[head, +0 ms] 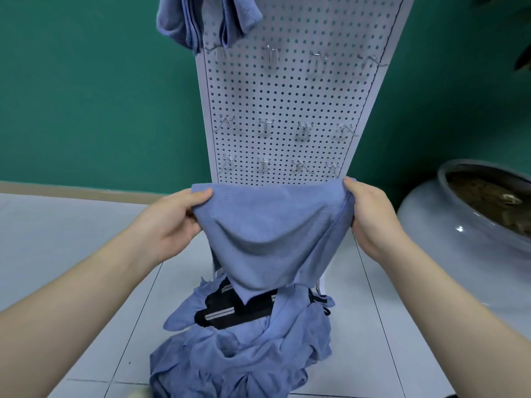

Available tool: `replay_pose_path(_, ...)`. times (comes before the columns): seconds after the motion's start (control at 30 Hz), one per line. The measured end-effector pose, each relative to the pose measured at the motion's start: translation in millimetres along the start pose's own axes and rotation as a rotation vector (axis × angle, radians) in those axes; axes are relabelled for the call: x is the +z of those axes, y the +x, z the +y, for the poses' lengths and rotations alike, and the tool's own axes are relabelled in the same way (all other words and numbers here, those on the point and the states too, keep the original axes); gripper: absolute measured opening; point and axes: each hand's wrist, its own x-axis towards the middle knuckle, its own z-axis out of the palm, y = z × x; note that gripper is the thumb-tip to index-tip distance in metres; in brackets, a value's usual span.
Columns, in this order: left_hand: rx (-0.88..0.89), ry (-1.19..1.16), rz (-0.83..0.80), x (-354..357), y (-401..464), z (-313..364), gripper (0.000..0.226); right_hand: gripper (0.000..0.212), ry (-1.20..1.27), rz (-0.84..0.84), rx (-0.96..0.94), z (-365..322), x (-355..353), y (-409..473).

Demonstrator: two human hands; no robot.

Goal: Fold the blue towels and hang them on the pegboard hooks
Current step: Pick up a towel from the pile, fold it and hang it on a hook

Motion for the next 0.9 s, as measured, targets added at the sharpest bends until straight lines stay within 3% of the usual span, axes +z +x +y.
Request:
replay_pose_path(0.1,-0.007,0.147,0.085,-7,2,0,0.008,0.037,-0.190,0.052,-0.036,5,-4,4)
replay_pose_path(0.3,0.016,0.345,0.155,-13,3,0,0.023,0.028,-0.477,0.077,-0.035,21,-17,8)
replay_pose_path(0.4,0.074,0.354,0.220,-16,6,1,0.018,0.023,-0.377,0.107,0.036,23,-19,12)
replay_pose_path(0.7,0.053,0.188,0.347,-33,14,7,0.015,0.026,0.099,-0.082,0.203,18,-19,13)
replay_pose_path(0.9,0.153,0.137,0.407,-32,14,10,0.009,0.027,0.230,-0.086,0.238,17,-14,14)
